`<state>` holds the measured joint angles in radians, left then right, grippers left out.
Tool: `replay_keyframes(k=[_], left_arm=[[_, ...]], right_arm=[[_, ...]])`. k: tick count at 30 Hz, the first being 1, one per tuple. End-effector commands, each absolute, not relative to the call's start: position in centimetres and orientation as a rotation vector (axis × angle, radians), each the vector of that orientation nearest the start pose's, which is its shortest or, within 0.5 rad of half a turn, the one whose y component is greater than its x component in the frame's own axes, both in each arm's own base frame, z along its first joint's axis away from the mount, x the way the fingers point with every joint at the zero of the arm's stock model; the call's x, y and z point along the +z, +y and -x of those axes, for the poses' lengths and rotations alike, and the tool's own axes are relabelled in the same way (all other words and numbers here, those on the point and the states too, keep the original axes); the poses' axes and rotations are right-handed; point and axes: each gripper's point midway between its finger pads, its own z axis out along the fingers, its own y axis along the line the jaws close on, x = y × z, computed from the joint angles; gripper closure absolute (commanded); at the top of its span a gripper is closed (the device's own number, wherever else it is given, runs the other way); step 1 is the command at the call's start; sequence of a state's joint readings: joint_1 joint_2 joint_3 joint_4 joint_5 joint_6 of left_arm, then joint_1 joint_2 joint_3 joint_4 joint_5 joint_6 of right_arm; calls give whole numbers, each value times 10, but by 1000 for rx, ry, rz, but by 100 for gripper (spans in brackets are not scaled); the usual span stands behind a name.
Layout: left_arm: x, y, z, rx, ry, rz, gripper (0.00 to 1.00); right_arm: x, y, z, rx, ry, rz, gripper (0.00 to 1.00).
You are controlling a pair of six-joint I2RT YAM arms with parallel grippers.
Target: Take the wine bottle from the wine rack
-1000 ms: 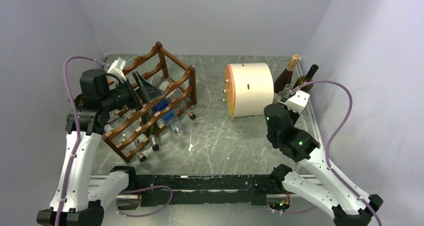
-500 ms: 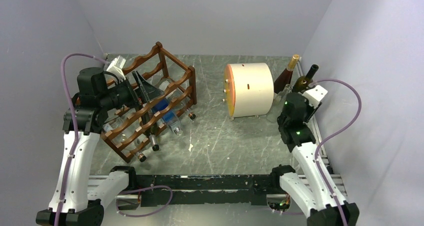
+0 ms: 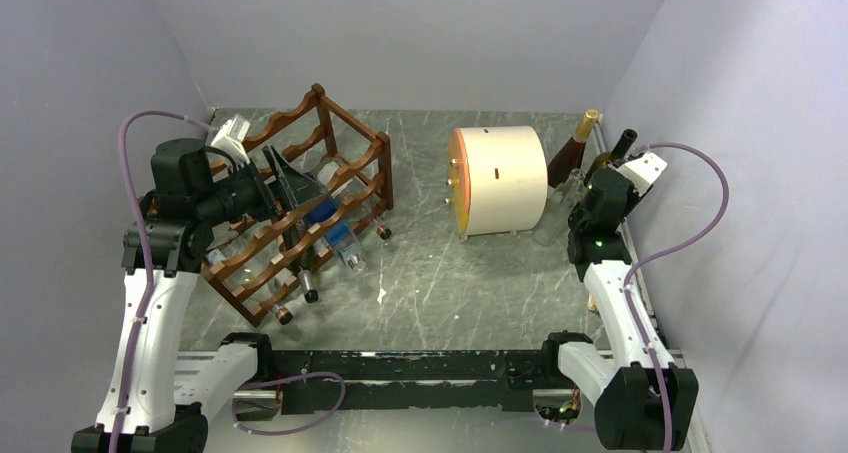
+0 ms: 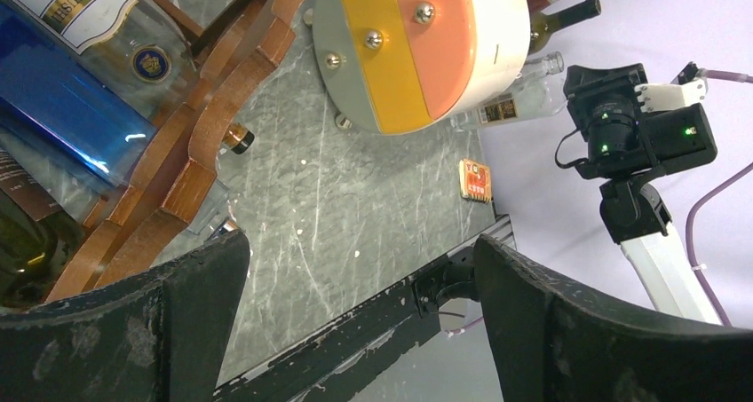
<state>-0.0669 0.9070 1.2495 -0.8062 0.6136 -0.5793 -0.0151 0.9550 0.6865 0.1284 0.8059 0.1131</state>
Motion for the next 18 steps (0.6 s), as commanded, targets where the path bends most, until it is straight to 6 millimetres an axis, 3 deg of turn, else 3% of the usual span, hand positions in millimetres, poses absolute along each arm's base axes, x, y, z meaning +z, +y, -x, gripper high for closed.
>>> replay_keyframes(k=[1, 6, 18], left_arm=[[351, -133, -224, -1010, 2061, 112, 1], [349, -133, -225, -1010, 2070, 114, 1], [341, -139, -230, -1063, 2071, 131, 1]], right_arm=[[302, -139, -319, -551, 1347, -730, 100], [278, -143, -330, -517, 1404, -737, 100], [247, -140, -332, -523, 1486, -708, 100]])
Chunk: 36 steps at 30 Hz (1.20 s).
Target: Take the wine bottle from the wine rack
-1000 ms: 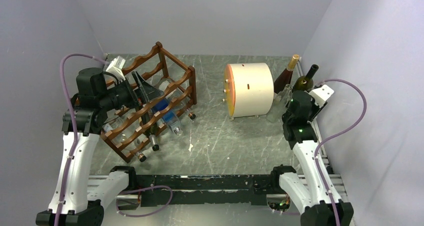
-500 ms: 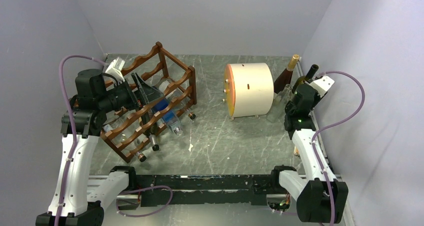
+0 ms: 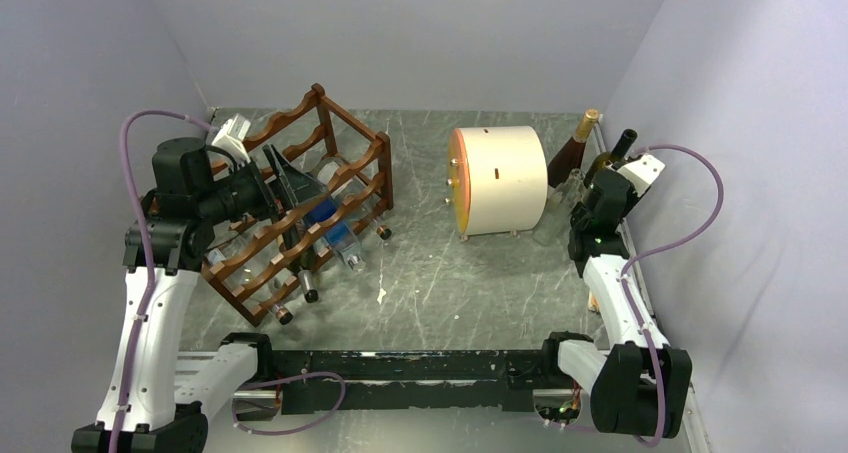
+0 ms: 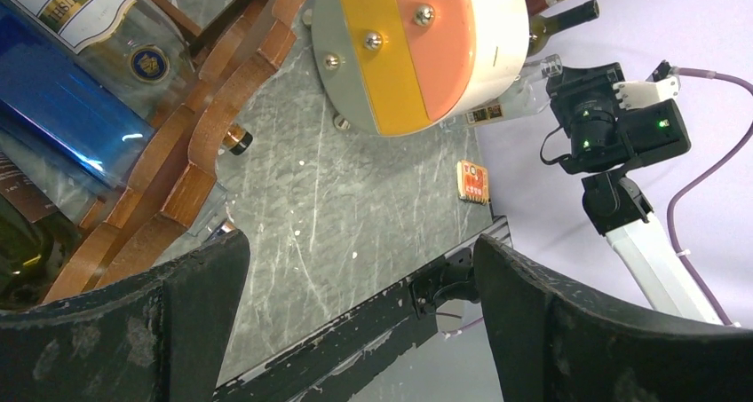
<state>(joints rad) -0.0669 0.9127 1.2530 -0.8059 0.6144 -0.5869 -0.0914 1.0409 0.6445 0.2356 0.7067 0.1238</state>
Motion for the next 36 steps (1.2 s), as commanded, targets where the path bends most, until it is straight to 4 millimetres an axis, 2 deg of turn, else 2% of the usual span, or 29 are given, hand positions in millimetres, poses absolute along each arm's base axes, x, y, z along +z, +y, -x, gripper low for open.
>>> replay_keyframes(k=[1, 2, 7, 11, 16, 23, 30, 36], left_arm=[[341, -139, -231, -1071, 2069, 133, 1], [341, -140, -230, -1078, 2065, 133, 1], [338, -143, -229, -1106, 2046, 136, 1], [334, -144, -229, -1123, 2058, 132, 1], [330, -147, -232, -1159, 2028, 153, 1], [319, -146, -231, -1153, 2043, 158, 0], [313, -150, -230, -1185, 2049, 133, 0], [315, -147, -231, -1144, 2059, 118, 0]], right_arm=[[245, -139, -332, -518, 1496, -703, 99], [244, -137, -332, -514, 1503, -698, 92], [237, -137, -327, -518, 1546, -715, 69], [235, -136, -324, -516, 1565, -714, 45], [238, -137, -321, -543, 1585, -706, 24], [250, -132, -320, -548, 1609, -710, 2], [287, -127, -311, -513, 1609, -754, 0], [338, -125, -286, -484, 1523, -729, 0]])
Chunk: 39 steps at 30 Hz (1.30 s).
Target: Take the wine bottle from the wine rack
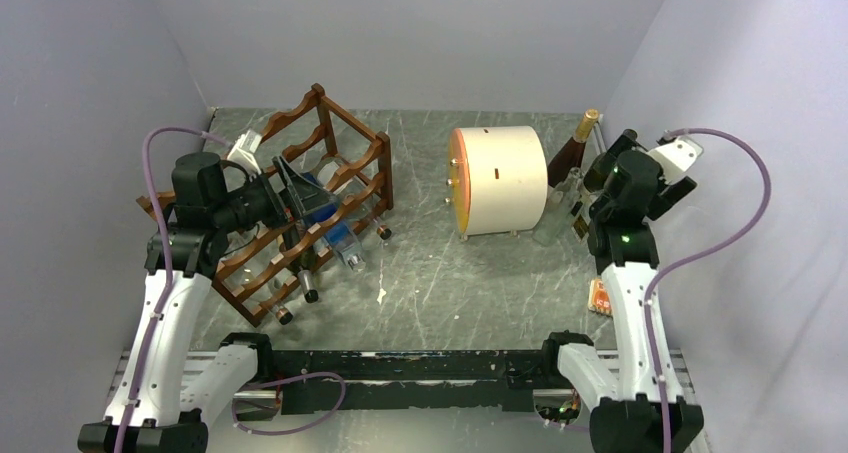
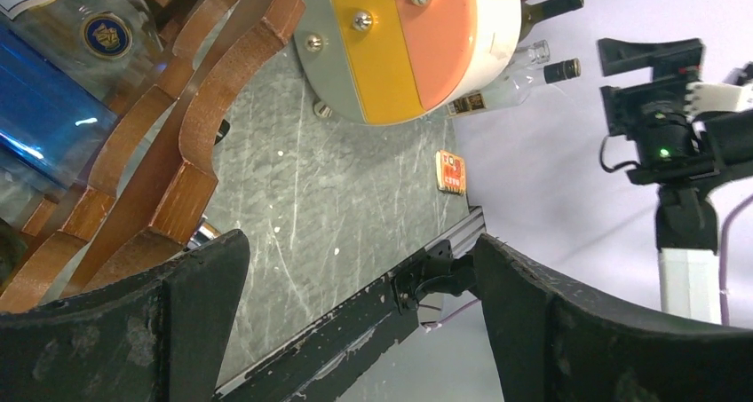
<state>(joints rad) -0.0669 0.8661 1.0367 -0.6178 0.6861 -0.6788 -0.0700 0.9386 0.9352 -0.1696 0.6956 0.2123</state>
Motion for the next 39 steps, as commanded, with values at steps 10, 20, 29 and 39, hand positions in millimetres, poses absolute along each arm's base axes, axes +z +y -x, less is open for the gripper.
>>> replay_keyframes(k=[10, 20, 29, 39], left_arm=[[315, -140, -242, -1074, 2091, 166, 0], [333, -122, -239, -923, 2092, 211, 0], [340, -102, -252, -764, 2098, 251, 0], [338, -97, -297, -703, 2147, 277, 3]], right_arm=[[416, -55, -304, -1, 1360, -479, 0], [461, 68, -306, 672, 1397, -109, 0], [441, 209, -288, 974, 1514, 127, 0], [364, 298, -256, 1011, 1750, 348, 0]])
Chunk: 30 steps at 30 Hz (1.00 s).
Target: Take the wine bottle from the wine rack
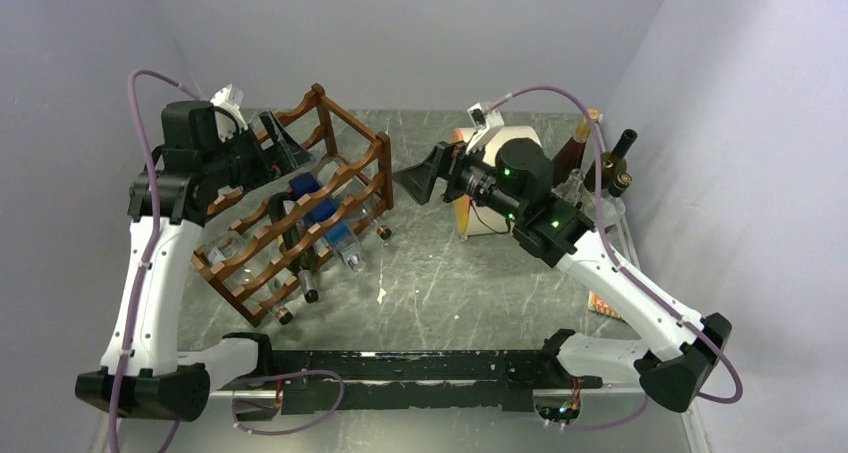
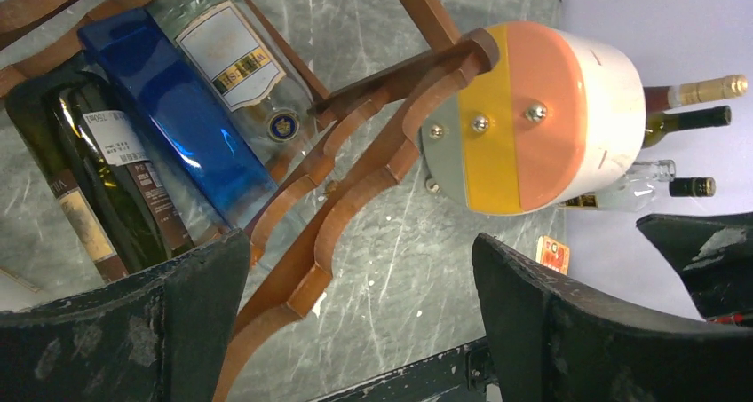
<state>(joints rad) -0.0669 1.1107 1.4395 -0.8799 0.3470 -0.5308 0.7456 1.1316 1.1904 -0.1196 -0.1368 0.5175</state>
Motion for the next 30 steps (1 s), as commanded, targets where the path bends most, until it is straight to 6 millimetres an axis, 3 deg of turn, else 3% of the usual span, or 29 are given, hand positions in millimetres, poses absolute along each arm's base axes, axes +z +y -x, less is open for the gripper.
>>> replay_keyframes(k=[1, 8, 9, 13, 14, 18, 23, 30], left_arm=[[334, -102, -297, -736, 2152, 264, 3], [311, -100, -280, -741, 2150, 303, 4], [312, -99, -275, -737, 2140, 301, 4], [320, -95, -257, -717, 2107, 291, 4], [322, -95, -252, -720, 2100, 280, 3], [329, -104, -231, -779, 2075, 205, 3], [345, -128, -205, -963, 1977, 74, 3], [378, -142, -188, -1029, 1806, -149, 2]], right_arm=[[359, 301, -253, 1018, 1757, 376, 0], [305, 336, -221, 1043, 1759, 547, 0], [285, 341, -216, 1013, 1785, 573, 0], [230, 354, -219, 818, 1879, 662, 0], [211, 356, -222, 739, 1914, 683, 0], [168, 350, -248, 468, 1967, 705, 5], [151, 349, -269, 351, 1942, 691, 19], [126, 374, -279, 451, 1918, 752, 30]])
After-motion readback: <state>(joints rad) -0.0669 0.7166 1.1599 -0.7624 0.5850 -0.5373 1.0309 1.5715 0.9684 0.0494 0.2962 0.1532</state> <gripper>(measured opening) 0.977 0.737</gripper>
